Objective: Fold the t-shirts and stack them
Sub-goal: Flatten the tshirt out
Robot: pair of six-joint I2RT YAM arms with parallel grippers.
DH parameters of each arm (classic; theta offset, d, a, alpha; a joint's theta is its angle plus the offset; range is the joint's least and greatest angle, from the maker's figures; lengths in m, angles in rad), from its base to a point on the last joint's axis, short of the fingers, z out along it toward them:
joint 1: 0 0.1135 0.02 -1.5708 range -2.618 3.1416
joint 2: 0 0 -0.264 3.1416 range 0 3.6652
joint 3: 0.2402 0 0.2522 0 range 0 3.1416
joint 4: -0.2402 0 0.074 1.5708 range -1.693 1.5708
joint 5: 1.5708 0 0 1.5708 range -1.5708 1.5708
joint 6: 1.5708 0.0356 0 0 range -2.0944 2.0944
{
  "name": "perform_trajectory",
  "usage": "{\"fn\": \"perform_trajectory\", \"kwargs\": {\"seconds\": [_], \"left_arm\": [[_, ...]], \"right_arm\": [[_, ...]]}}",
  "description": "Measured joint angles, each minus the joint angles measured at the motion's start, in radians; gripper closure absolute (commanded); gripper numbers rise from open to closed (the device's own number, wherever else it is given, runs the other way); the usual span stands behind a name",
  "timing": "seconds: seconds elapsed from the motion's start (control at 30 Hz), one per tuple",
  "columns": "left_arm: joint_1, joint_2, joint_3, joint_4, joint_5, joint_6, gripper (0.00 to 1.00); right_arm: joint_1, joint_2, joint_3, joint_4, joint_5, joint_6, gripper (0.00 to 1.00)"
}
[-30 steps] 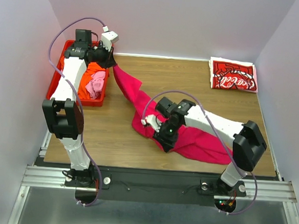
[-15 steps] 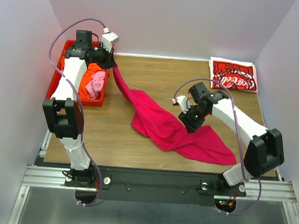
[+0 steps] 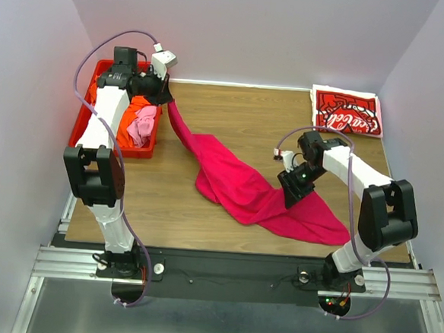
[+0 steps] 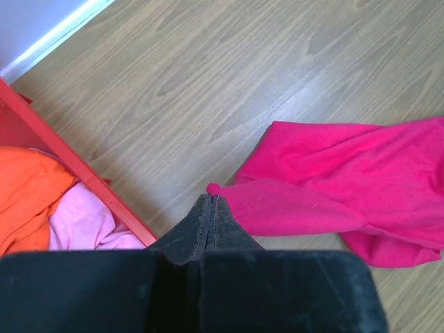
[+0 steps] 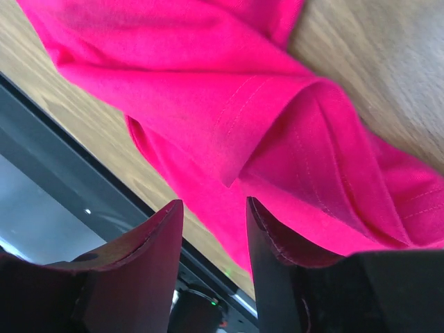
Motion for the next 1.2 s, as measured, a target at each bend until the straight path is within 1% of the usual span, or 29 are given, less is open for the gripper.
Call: {"fn": "perform_trajectory", "kwargs": {"seconds": [0.23, 0.43, 0.73, 0.87, 0.97, 1.0, 1.07, 1.1, 1.13, 1.2], "left_arm": [[0.000, 0.000, -0.009, 0.003, 0.000, 0.000, 1.00], [0.000, 0.000, -0.009, 0.004, 0.000, 0.000, 1.00], [0.000, 0.003, -0.009, 0.009, -0.001, 0.000, 1.00], [0.000, 0.011, -0.009, 0.013, -0.002, 0.001, 1.00], [0.000, 0.020, -0.009, 0.015, -0.003, 0.001, 1.00], [0.000, 0.023, -0.009, 0.015, -0.004, 0.001, 1.00], [0.000, 0.026, -0.009, 0.016, -0.004, 0.001, 1.00], [0.000, 0.026, -0.009, 0.016, -0.004, 0.001, 1.00], [0.000, 0.027, -0.009, 0.016, -0.003, 0.000, 1.00], [0.000, 0.027, -0.009, 0.017, -0.003, 0.000, 1.00]], "right_arm": [[-0.007, 0.023, 0.001, 0.005, -0.002, 0.055, 0.50], [-0.007, 0.106, 0.001, 0.003, -0.008, 0.047, 0.51], [-0.007, 0.182, 0.001, -0.001, -0.058, 0.022, 0.51], [-0.007, 0.200, 0.001, -0.004, -0.081, 0.016, 0.55], [-0.007, 0.200, 0.010, -0.019, -0.095, 0.007, 0.66], [-0.007, 0.200, 0.017, -0.029, -0.098, 0.001, 0.77], [-0.007, 0.200, 0.027, -0.039, -0.101, -0.006, 0.87], [-0.007, 0.200, 0.030, -0.045, -0.102, -0.013, 0.97], [-0.007, 0.200, 0.032, -0.051, -0.103, -0.014, 0.99], [-0.011, 0.199, 0.037, -0.065, -0.103, -0.018, 0.99]]}}
